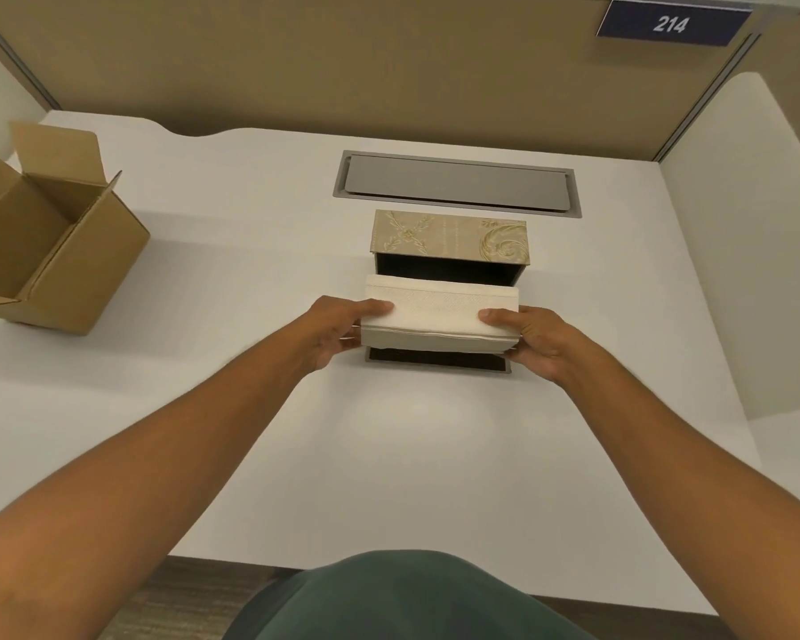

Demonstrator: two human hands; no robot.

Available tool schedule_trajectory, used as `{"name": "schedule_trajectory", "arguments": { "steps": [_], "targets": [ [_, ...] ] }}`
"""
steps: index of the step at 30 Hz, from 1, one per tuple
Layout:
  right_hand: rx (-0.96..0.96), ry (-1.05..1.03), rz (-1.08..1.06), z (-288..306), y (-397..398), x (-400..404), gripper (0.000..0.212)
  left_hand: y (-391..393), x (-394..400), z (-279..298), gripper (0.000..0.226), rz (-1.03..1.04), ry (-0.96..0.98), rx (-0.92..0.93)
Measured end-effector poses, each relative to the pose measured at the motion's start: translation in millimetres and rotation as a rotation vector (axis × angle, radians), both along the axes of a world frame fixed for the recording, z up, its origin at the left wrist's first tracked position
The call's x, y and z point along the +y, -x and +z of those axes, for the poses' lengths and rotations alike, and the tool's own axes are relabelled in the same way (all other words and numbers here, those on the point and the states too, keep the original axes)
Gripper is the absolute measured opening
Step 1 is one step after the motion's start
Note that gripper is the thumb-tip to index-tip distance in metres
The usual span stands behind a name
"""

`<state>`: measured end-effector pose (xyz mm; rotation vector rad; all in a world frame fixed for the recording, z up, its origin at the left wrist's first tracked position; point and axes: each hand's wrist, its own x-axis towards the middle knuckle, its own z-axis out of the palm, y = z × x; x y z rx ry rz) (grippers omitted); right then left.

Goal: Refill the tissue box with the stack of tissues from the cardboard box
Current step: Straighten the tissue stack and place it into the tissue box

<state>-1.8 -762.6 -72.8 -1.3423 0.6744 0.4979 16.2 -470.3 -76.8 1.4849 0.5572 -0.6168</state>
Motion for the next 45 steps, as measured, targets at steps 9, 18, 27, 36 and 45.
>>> {"name": "schedule_trajectory", "arguments": {
  "steps": [9, 18, 27, 36, 45],
  "targets": [
    [-0.054, 0.186, 0.017, -17.1, -2.3, 4.5, 0.042, -15.5, -16.7, -16.1, 0.065, 0.045, -0.085, -0.033],
    [-0.073, 0.361, 0.017, -27.6, -6.6, 5.3, 0.042, -17.2, -22.9, -25.4, 0.059, 0.032, -0.233, -0.033],
    [-0.112, 0.582, 0.042, -36.8, -3.0, 6.1, 0.033, -11.6, -26.1, -25.9, 0.064, 0.072, -0.324, -0.076],
    [-0.131, 0.662, 0.1, -35.9, -6.8, 5.6, 0.048, -3.8, -32.9, -26.1, 0.039, 0.015, -0.432, -0.135],
    [-0.131, 0.662, 0.122, -24.8, 1.0, 3.6, 0.064, 13.2, -33.9, -15.1, 0.068, -0.096, -0.718, -0.264]
  ]
}}
